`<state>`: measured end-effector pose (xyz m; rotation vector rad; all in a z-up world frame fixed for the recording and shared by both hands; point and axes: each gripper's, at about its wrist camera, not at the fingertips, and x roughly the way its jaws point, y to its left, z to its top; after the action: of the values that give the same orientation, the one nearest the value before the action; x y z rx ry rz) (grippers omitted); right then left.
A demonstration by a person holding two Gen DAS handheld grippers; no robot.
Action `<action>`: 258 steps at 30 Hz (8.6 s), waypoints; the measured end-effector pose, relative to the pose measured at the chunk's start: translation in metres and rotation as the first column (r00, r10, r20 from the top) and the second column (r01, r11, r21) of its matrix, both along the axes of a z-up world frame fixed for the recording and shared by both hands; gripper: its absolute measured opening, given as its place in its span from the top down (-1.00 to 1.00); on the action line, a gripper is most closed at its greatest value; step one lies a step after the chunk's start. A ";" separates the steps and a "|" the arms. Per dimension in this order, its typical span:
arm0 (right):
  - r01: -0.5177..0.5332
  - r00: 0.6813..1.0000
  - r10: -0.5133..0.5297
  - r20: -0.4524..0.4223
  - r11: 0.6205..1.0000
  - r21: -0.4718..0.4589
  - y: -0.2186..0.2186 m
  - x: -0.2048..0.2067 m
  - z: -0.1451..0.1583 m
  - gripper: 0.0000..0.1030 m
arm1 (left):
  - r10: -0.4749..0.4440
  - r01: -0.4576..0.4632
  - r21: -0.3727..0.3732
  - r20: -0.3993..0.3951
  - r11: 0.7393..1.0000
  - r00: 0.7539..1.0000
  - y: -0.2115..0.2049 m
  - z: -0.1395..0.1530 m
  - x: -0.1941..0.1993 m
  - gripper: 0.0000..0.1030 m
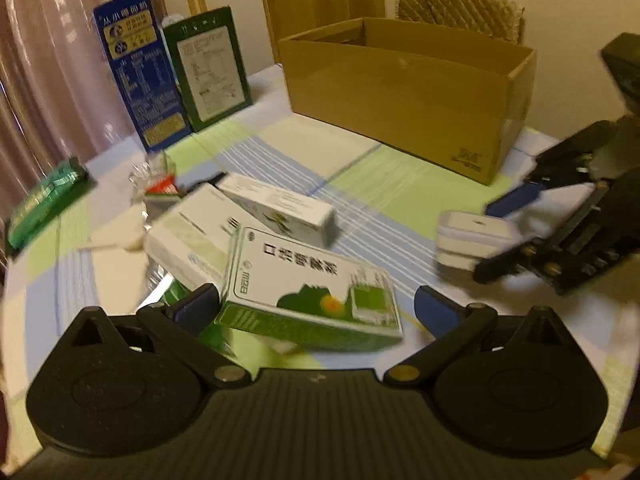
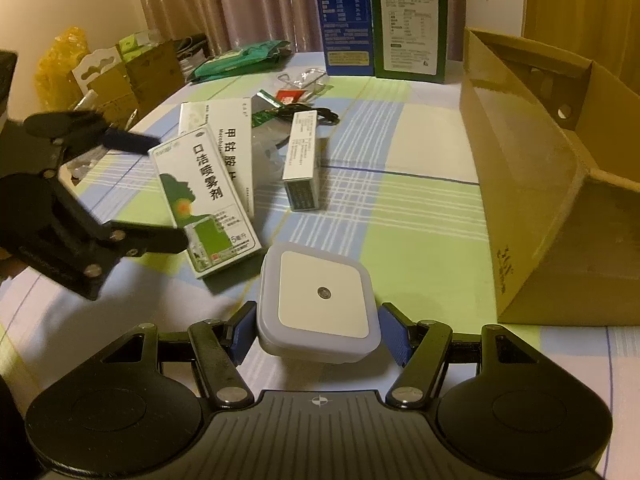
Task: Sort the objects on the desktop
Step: 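Grasp the green-and-white spray box with the left gripper while the right holds the container, then carry the container with the right gripper while the left carries the spray box to the cardboard box, then open the right gripper over the cardboard box while the left gripper releases the spray box inside, then move both open grippers back toward the remaining boxes on the table, then grasp the white Mecobalamin box with the left gripper while the right grasps the narrow ointment box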
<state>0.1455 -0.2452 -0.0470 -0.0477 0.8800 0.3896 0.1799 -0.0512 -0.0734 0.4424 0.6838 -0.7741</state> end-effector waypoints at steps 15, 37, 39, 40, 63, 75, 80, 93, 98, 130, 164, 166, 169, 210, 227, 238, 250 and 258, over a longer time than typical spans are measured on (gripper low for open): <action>0.001 1.000 -0.001 0.009 1.000 -0.012 -0.001 -0.005 -0.001 -0.21 | -0.171 0.163 0.181 0.030 0.970 0.985 -0.009 -0.017 -0.018 -0.98; 0.013 0.999 -0.011 0.035 0.998 -0.060 -0.004 -0.014 -0.003 -0.21 | 0.045 -0.018 0.109 -0.246 0.994 0.968 -0.026 -0.042 -0.007 -0.04; 0.015 0.999 -0.013 0.036 0.998 -0.057 -0.006 -0.015 -0.004 -0.21 | 0.058 -0.031 0.114 -0.241 0.993 0.969 -0.032 -0.044 -0.005 0.01; 0.015 0.999 -0.013 0.036 0.998 -0.056 -0.006 -0.015 -0.004 -0.21 | 0.062 -0.034 0.120 -0.236 0.992 0.970 -0.034 -0.045 -0.006 0.01; 0.053 0.999 -0.053 -0.006 0.997 0.055 -0.012 -0.002 -0.009 -0.27 | 0.137 -0.117 0.096 -0.241 0.989 0.961 -0.037 -0.049 -0.017 0.01; 0.146 0.988 -0.137 -0.071 0.980 0.138 -0.021 0.009 -0.014 -0.50 | 0.158 -0.145 0.070 -0.244 0.987 0.957 -0.039 -0.048 -0.013 0.01; 0.141 0.988 -0.129 -0.087 0.980 0.141 -0.025 0.006 -0.018 -0.25 | 0.160 -0.147 0.071 -0.248 0.987 0.955 -0.041 -0.048 -0.010 0.01; 0.127 0.992 -0.127 -0.007 0.988 0.088 -0.020 -0.008 -0.006 -0.21 | 0.200 -0.183 0.098 -0.220 0.978 0.955 -0.045 -0.039 -0.020 0.03; 0.142 0.989 -0.144 0.016 0.986 0.089 -0.025 -0.017 0.005 -0.21 | 0.223 -0.209 0.084 -0.212 0.974 0.952 -0.044 -0.028 -0.025 0.03; 0.260 0.928 -0.278 0.247 0.960 0.102 -0.145 0.010 0.143 -0.21 | 0.253 -0.280 -0.200 -0.150 0.939 0.956 -0.177 0.118 0.010 0.03; 0.326 0.932 -0.336 0.134 0.941 0.091 -0.228 0.087 0.097 -0.21 | 0.271 -0.303 -0.246 -0.157 0.921 0.950 -0.232 0.097 0.049 -0.04; 0.317 0.936 -0.329 0.129 0.943 0.100 -0.225 0.088 0.097 -0.21 | 0.279 -0.313 -0.252 -0.161 0.916 0.947 -0.225 0.098 0.046 -0.05; 0.302 0.939 -0.319 0.128 0.944 0.133 -0.223 0.089 0.098 -0.24 | 0.293 -0.330 -0.261 -0.169 0.907 0.941 -0.213 0.099 0.041 -0.05; 0.130 0.988 -0.136 0.075 0.988 0.081 -0.063 -0.063 0.108 -0.97 | 0.535 -0.557 -0.184 -0.157 0.810 0.830 0.005 0.095 -0.096 -0.88; 0.073 0.997 -0.076 0.026 0.993 0.092 -0.027 -0.051 0.076 -0.96 | 0.578 -0.590 -0.131 -0.120 0.797 0.807 0.037 0.068 -0.078 -0.89; 0.054 0.997 -0.059 0.042 0.992 0.111 -0.016 -0.011 0.067 -0.88 | 0.585 -0.591 -0.130 -0.079 0.796 0.807 0.009 0.038 -0.049 -0.89; 0.038 0.999 -0.041 0.020 0.992 0.117 -0.010 0.050 0.041 -0.36 | 0.579 -0.576 -0.106 0.002 0.811 0.815 -0.037 -0.009 -0.008 -0.88; 0.049 0.999 -0.050 0.000 0.992 0.115 -0.016 0.077 0.024 -0.36 | 0.579 -0.576 -0.076 0.034 0.814 0.815 -0.062 -0.040 0.016 -0.88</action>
<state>0.2220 -0.2615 -0.0229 0.0795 0.8532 0.3932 0.1956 -0.1127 -0.1135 0.1746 0.6901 -0.1986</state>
